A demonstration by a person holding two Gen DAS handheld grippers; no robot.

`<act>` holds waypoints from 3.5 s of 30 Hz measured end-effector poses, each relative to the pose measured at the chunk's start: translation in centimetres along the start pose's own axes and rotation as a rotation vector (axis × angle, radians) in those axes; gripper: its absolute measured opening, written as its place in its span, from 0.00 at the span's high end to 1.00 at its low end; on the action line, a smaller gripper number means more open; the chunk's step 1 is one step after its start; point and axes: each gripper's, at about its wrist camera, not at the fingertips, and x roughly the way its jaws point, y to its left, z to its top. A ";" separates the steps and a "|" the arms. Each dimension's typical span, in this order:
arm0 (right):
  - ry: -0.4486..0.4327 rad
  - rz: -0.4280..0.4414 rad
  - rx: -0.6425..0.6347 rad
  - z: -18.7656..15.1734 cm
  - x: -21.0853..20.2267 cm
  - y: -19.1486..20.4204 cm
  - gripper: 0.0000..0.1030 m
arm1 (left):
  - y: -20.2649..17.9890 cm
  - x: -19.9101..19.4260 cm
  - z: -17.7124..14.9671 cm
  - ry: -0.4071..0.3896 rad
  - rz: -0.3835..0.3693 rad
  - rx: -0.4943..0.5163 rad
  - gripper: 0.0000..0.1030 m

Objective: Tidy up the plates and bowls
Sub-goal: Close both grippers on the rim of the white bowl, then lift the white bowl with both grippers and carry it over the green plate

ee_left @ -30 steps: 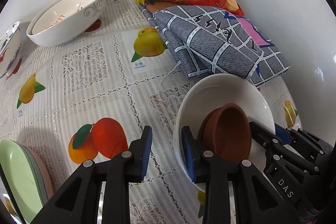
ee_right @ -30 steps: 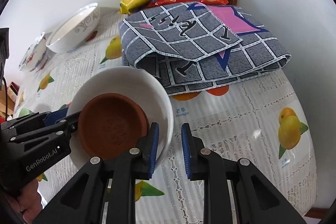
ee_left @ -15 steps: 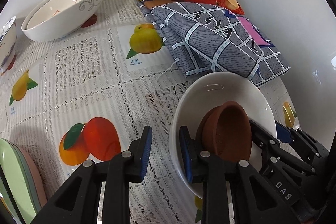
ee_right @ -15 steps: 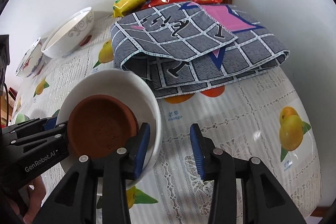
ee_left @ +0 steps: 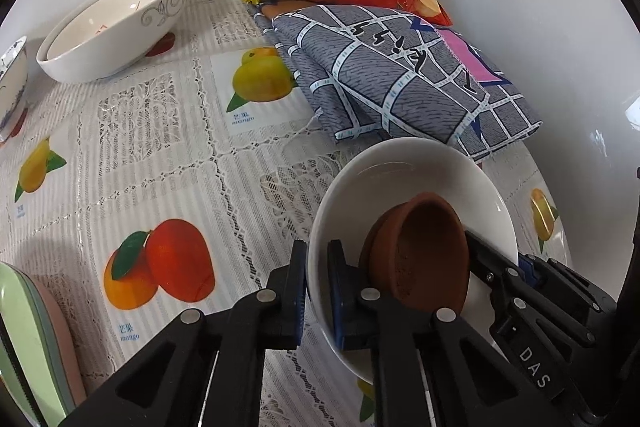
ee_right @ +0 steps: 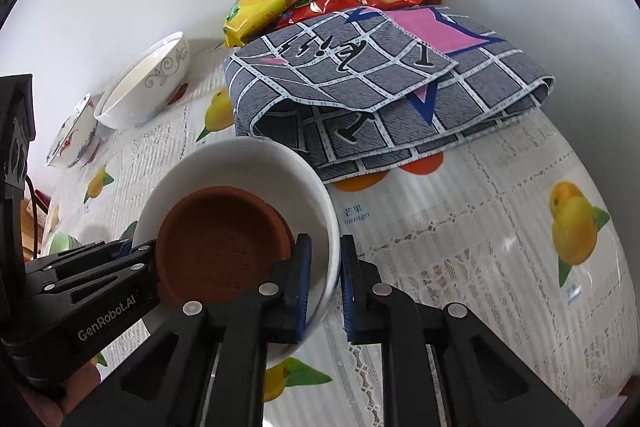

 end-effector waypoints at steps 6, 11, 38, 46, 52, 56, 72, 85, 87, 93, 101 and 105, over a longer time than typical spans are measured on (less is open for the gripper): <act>-0.003 0.008 0.039 -0.9 -0.8 -0.1 0.90 | 0.3 -0.9 -1.2 -0.004 -0.011 -0.004 0.91; -0.003 0.014 0.046 -1.9 -1.5 0.6 0.92 | 1.1 -2.1 -2.3 -0.003 -0.015 -0.015 0.92; -0.086 0.017 0.082 -3.7 -7.6 10.2 0.93 | 8.3 -10.8 -4.1 -0.067 -0.032 -0.006 0.93; -0.103 -0.005 0.126 -5.2 -9.5 11.7 0.93 | 9.2 -12.7 -4.9 -0.074 -0.057 0.026 0.93; -0.108 -0.008 0.125 -6.1 -10.1 12.5 0.93 | 9.7 -13.4 -6.0 -0.079 -0.055 0.021 0.93; -0.107 0.001 0.109 -6.4 -10.4 13.0 0.93 | 10.2 -13.9 -6.7 -0.088 -0.050 0.001 0.93; -0.107 0.065 0.066 -5.8 -10.4 15.6 0.92 | 12.7 -15.7 -6.9 -0.117 -0.009 -0.051 0.93; -0.093 0.091 0.034 -5.6 -9.3 17.2 0.93 | 14.7 -15.6 -7.3 -0.121 0.012 -0.091 0.93; -0.091 0.093 0.032 -5.6 -9.1 17.4 0.93 | 14.9 -15.6 -7.3 -0.120 0.013 -0.092 0.93; -0.090 0.094 0.029 -5.4 -8.8 18.0 0.92 | 15.5 -15.6 -7.2 -0.119 0.013 -0.099 0.93; -0.090 0.100 0.006 -5.1 -8.3 19.4 0.92 | 16.9 -15.8 -7.1 -0.123 0.019 -0.116 0.93; -0.086 0.109 -0.002 -5.1 -8.0 19.9 0.92 | 17.5 -15.8 -7.2 -0.123 0.025 -0.125 0.93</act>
